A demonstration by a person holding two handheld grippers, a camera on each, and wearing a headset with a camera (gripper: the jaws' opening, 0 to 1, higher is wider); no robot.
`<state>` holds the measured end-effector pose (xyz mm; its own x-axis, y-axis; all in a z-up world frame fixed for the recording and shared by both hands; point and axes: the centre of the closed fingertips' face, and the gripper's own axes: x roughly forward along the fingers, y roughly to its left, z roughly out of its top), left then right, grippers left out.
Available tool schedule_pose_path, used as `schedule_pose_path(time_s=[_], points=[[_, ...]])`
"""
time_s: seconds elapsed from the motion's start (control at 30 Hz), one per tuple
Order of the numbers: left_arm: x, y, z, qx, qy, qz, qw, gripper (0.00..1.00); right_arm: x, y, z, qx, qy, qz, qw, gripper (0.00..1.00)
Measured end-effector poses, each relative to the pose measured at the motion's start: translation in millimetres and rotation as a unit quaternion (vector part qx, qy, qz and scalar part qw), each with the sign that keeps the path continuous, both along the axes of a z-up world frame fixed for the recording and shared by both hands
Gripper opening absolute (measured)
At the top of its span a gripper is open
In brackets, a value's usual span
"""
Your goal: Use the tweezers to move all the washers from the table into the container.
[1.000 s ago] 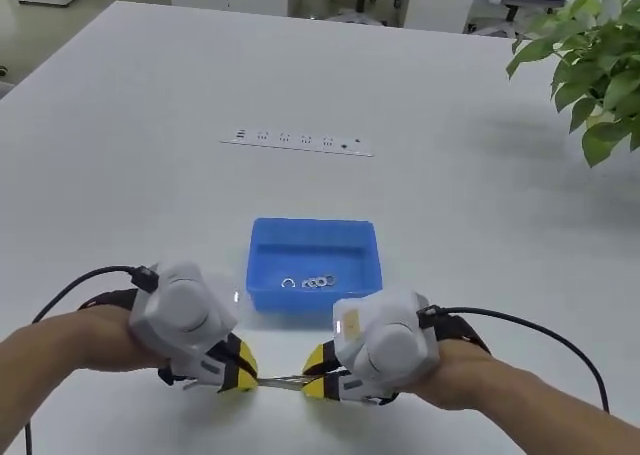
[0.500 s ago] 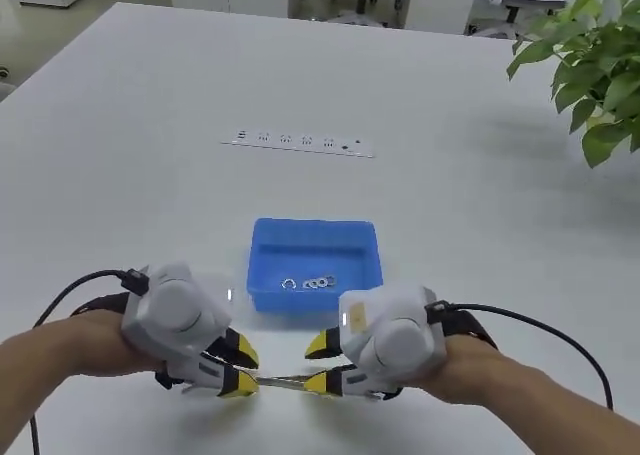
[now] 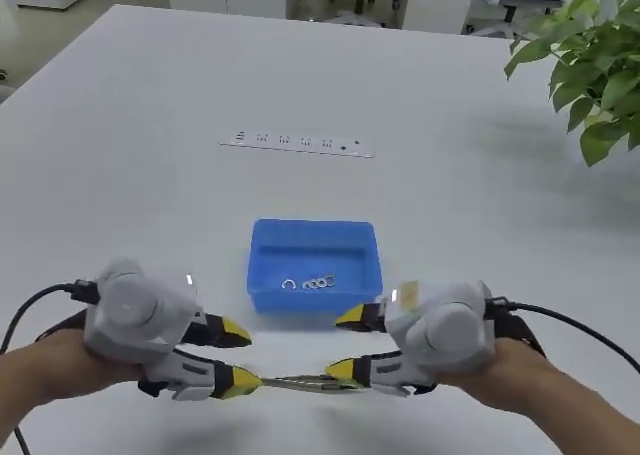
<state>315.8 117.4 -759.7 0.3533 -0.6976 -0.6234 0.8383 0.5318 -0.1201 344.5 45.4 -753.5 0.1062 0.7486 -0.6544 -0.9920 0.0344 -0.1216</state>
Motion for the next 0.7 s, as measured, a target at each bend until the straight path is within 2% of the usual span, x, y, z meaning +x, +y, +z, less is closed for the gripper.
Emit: schedule_pose_path(time_s=[0.03, 0.13, 0.23, 0.4, 0.47, 0.7], points=[[0.4, 0.7, 2.6, -0.003, -0.003, 0.005, 1.0, 0.37, 2.6, -3.5, 2.3, 0.008, 0.009, -0.018, 0.9998, 0.36], [2.3, 3.1, 12.7, -0.018, -0.014, 0.029, 0.9993, 0.43, 9.5, -11.7, 8.6, 0.02, 0.007, -0.045, 0.9988, 0.43], [2.8, 7.3, 16.7, -0.024, -0.016, 0.049, 0.9984, 0.51, 14.2, -20.5, 16.3, 0.036, 0.013, -0.075, 0.9964, 0.5], [2.3, 11.1, 26.2, -0.033, -0.03, 0.069, 0.9966, 0.58, 19.7, -36.7, 25.4, 0.054, 0.012, -0.104, 0.993, 0.57], [3.0, 12.0, 29.7, -0.036, -0.04, 0.075, 0.9958, 0.61, 22.1, -44.5, 26.9, 0.052, 0.012, -0.118, 0.9915, 0.61], [5.1, 15.8, 41.2, -0.042, -0.056, 0.105, 0.9919, 0.74, 26.1, -63.1, 36.6, 0.068, 0.01, -0.157, 0.9852, 0.75]])
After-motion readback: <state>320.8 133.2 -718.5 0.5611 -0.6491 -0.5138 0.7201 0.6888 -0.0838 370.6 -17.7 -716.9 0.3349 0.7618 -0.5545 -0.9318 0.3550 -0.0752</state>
